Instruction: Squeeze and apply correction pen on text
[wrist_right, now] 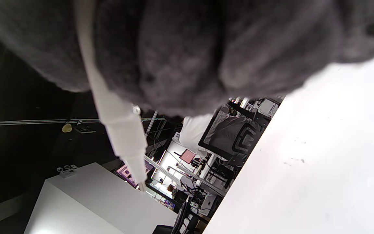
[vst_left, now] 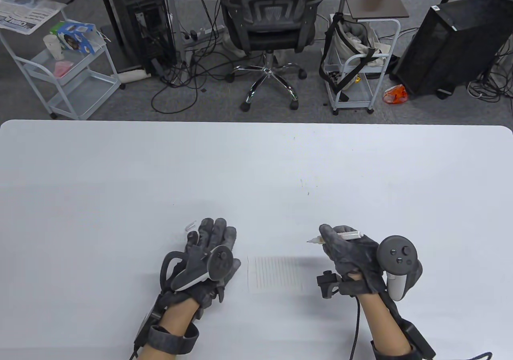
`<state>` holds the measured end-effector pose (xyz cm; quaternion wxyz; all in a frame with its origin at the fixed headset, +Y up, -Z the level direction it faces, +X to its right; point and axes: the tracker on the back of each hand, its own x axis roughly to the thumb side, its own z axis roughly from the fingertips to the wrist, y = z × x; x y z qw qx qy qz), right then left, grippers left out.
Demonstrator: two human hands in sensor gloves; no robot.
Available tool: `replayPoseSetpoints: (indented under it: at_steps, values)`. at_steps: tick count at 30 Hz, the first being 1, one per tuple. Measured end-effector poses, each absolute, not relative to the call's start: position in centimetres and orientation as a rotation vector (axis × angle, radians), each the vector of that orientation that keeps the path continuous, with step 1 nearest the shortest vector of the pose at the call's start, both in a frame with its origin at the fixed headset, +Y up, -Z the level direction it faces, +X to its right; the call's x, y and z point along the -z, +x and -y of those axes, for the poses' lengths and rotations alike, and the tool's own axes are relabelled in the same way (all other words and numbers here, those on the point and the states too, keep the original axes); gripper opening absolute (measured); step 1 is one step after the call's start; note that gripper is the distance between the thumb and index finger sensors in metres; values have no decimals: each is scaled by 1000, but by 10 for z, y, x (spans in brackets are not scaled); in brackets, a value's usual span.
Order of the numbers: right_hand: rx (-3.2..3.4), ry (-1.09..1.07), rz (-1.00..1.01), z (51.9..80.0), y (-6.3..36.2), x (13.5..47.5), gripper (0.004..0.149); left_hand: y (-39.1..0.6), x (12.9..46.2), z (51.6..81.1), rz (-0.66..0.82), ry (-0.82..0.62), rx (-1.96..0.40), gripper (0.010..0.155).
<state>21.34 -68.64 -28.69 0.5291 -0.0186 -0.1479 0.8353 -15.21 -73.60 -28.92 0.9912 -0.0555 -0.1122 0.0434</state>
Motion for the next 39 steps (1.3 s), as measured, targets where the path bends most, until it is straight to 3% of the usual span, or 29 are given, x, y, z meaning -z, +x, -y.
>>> replayPoseSetpoints:
  at_steps: [7,17,25,29,39]
  values:
    - [-2006,-44,346,687,212,287,42,-200,298,726,39,7,-115,77]
    - [-2025,-44,338,689,208,287,42,-226,320,747,-107,-70,-91,76]
    - [-2027,-51,335,689,209,288,42,-230,349,749,-147,-85,-15,74]
    - [-2026,-54,328,689,210,288,42,-225,364,758,-142,-192,36,74]
    - [-2042,-43,308,689,210,289,42,-210,377,775,-137,-247,150,69]
